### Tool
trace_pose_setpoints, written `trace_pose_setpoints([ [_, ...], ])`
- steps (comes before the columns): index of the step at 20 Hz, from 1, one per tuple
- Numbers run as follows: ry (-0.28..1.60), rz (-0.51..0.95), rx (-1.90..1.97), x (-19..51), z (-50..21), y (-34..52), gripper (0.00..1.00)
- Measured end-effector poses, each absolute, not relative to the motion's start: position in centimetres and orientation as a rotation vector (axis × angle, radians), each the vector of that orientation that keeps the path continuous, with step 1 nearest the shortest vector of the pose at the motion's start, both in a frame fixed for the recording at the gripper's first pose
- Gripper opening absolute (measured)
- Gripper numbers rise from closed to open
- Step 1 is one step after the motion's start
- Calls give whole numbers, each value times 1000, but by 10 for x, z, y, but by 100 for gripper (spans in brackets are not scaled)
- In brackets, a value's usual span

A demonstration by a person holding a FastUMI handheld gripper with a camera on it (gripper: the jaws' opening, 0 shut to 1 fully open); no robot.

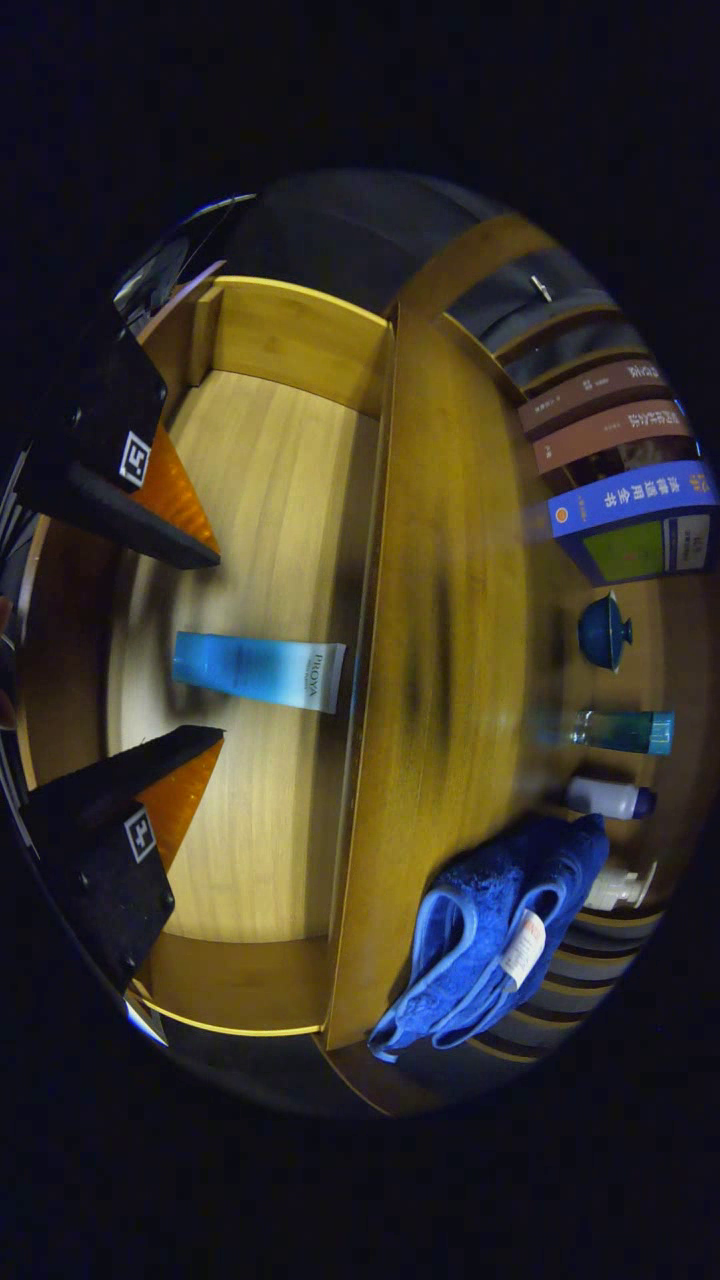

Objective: Pull open the drawer, take out the items inside it, and place them on the countertop above the cabinet.

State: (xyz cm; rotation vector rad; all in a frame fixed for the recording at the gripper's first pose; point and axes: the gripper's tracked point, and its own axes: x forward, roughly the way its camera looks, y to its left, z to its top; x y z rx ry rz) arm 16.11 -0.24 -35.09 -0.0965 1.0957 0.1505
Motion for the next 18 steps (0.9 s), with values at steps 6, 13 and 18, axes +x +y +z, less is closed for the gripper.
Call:
trace_pose_setpoints([
  [6, 1209, 100, -123, 177, -392, 0, 79],
  [13, 1254, 117, -2, 161, -391, -5, 33],
  [18, 1246, 184, 45, 136, -337, -2, 33],
])
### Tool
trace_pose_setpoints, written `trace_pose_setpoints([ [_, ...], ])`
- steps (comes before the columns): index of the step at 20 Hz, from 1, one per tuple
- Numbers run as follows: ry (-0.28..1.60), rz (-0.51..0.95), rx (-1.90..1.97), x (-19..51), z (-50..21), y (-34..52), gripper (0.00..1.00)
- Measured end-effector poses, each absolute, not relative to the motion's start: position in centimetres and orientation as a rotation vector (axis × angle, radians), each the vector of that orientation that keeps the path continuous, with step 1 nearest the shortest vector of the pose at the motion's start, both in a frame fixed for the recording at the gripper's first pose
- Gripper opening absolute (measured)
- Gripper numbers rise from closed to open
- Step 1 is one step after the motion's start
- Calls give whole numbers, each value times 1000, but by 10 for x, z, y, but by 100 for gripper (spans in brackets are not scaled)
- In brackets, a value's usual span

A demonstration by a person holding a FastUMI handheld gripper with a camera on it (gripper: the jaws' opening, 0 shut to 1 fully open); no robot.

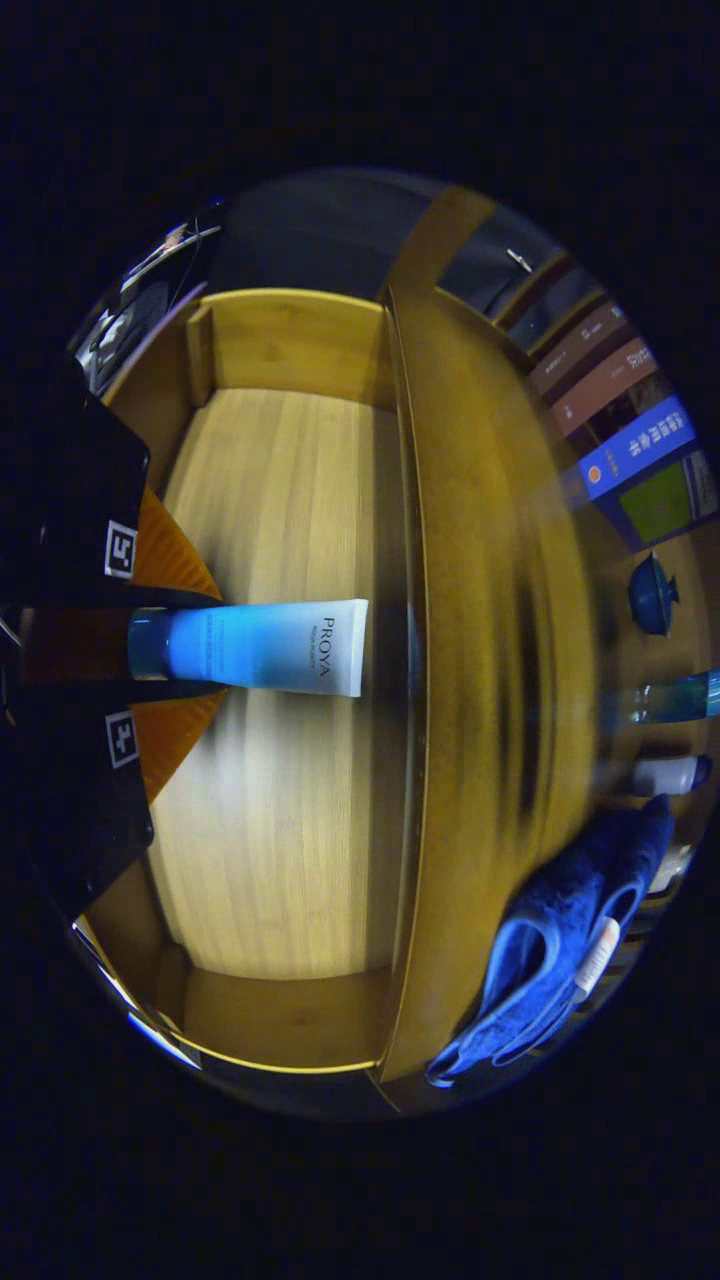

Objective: Pull open the drawer, take out the items inside it, and place them on the countertop above the cabinet.

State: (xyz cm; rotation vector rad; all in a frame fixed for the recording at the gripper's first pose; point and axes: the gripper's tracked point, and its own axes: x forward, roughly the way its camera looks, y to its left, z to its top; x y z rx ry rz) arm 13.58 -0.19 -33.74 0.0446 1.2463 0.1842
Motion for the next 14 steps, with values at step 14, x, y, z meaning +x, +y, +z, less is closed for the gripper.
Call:
trace_pose_setpoints([
  [14, 1003, 228, 67, 188, -219, 0, 33],
])
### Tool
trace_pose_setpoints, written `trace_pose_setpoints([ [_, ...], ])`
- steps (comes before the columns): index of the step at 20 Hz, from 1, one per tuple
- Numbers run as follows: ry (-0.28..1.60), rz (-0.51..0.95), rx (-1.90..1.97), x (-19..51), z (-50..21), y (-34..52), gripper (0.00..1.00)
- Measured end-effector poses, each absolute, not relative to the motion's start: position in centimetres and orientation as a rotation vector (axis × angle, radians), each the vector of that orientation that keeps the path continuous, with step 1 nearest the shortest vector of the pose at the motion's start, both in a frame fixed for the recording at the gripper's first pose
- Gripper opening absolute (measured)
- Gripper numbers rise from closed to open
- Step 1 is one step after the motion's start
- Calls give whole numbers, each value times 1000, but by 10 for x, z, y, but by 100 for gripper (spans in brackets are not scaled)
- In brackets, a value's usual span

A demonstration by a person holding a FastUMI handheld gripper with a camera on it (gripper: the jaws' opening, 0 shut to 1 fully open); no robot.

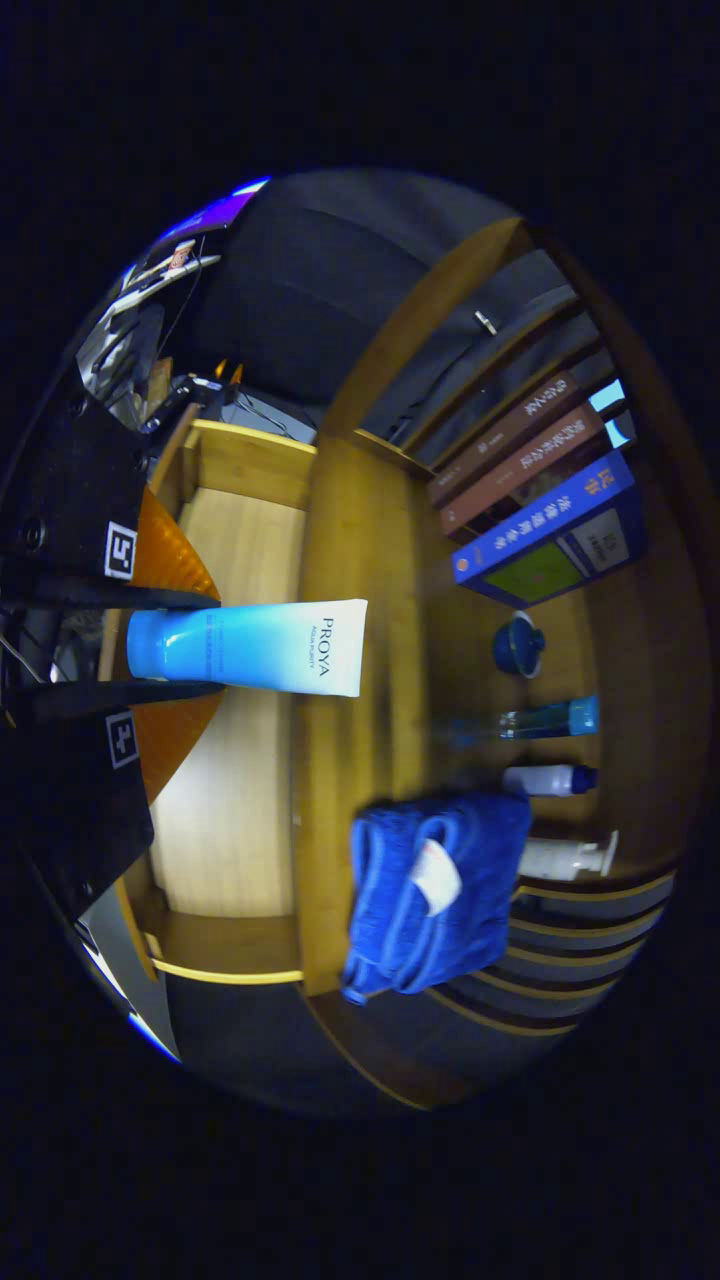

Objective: Pull open the drawer, take out the items inside it, and place them on the countertop above the cabinet.

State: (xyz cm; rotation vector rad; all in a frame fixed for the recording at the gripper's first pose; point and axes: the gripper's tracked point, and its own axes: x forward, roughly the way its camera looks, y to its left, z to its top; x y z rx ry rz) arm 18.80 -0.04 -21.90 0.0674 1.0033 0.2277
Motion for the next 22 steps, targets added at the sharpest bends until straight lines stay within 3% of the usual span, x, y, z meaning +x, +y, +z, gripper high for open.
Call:
trace_pose_setpoints([
  [6, 993, 124, 23, 272, -239, 9, 33],
  [16, 1054, 4, -103, 330, -279, 0, 35],
  [18, 1068, 19, -109, 329, -278, 1, 41],
  [22, 1080, 28, -92, 320, -278, 2, 69],
])
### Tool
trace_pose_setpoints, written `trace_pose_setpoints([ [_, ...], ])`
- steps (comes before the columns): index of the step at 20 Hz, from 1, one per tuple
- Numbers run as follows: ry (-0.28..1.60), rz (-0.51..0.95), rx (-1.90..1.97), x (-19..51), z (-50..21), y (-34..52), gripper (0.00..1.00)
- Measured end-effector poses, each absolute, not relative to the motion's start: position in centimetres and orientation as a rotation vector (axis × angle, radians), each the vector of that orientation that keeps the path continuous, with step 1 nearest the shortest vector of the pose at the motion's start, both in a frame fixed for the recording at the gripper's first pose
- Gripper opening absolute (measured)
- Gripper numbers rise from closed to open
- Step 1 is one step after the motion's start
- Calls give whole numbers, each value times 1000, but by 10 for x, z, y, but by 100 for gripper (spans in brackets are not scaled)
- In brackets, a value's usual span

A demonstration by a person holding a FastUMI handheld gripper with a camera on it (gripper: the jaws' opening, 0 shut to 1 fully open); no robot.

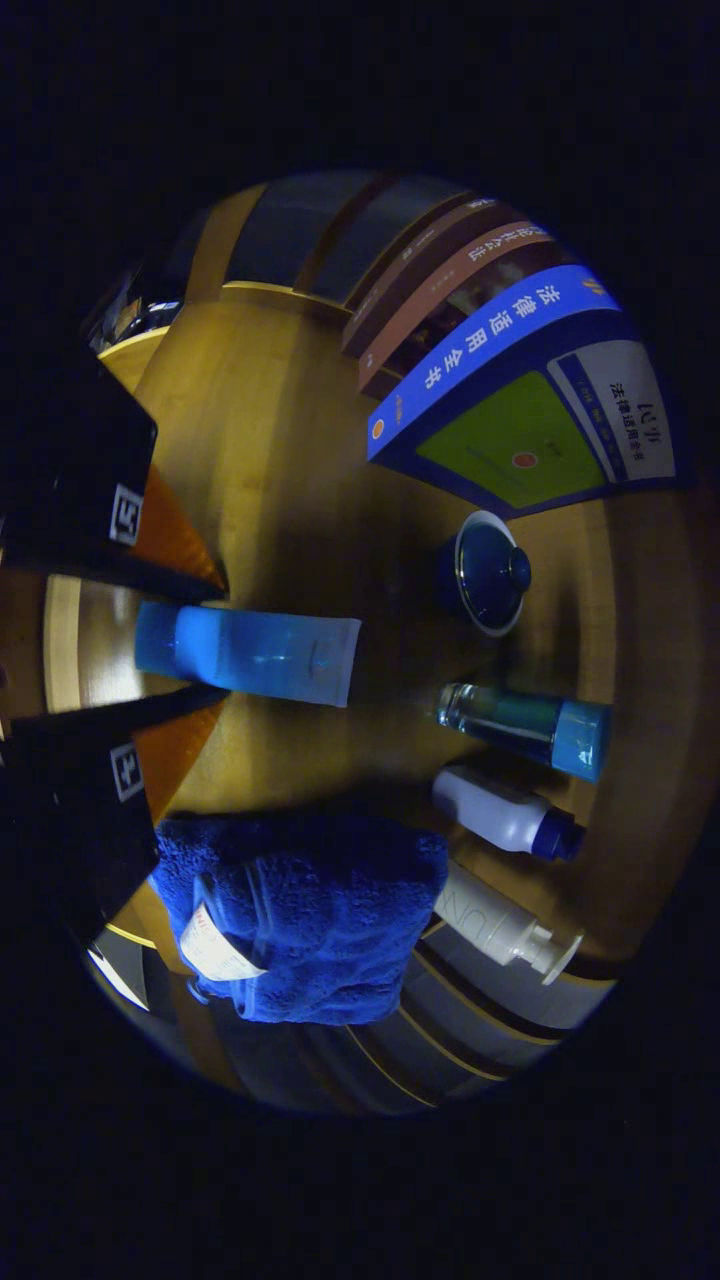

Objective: Pull open the drawer, take out the items inside it, and place them on the countertop above the cabinet.

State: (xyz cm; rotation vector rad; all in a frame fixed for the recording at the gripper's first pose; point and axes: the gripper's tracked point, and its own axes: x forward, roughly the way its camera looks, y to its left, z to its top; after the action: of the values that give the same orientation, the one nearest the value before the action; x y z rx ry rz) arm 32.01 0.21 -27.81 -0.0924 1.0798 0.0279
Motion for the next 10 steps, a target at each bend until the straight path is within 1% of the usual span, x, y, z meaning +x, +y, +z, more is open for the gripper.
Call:
trace_pose_setpoints([
  [4, 1031, 31, -72, 307, -262, -1, 98],
  [6, 976, 57, -36, 293, -245, 6, 99],
  [10, 808, 149, 13, 245, -196, 22, 99],
])
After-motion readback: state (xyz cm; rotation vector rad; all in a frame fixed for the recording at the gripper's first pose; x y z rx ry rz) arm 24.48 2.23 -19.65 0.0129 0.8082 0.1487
